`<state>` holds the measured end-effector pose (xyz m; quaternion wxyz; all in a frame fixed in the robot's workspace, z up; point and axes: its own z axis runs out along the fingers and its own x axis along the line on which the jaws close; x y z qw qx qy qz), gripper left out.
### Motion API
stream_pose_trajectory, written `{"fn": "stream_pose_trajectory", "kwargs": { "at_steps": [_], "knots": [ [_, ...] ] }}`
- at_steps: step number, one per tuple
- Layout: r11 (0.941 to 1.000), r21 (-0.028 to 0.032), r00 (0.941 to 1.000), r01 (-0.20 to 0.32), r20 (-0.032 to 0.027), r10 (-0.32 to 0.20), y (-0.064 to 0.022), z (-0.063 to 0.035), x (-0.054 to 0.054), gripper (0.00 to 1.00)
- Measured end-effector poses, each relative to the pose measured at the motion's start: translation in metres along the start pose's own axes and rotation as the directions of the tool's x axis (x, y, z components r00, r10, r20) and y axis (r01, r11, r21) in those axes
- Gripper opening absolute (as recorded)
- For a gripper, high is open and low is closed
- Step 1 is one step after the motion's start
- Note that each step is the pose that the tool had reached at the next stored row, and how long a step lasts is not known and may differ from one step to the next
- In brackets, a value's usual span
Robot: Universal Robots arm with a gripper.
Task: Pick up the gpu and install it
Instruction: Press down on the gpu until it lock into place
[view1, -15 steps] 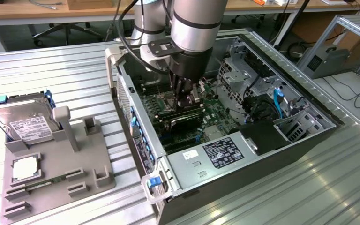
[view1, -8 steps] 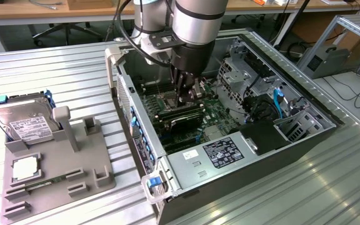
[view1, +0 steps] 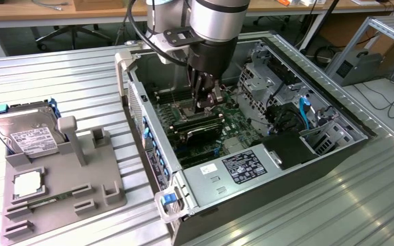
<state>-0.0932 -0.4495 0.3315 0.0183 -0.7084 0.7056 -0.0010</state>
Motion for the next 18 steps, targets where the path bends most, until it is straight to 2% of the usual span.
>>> {"fn": "stream_pose_trajectory", "kwargs": {
  "at_steps": [11,18],
  "knots": [
    [1.0000,-0.0002,1.0000,-0.001,-0.0002,0.001,-0.0064,0.0001,0.0000,0.11],
    [1.0000,-0.0004,1.0000,-0.001,-0.0002,0.001,-0.0069,0.0001,0.0000,0.11]
  ]
}}
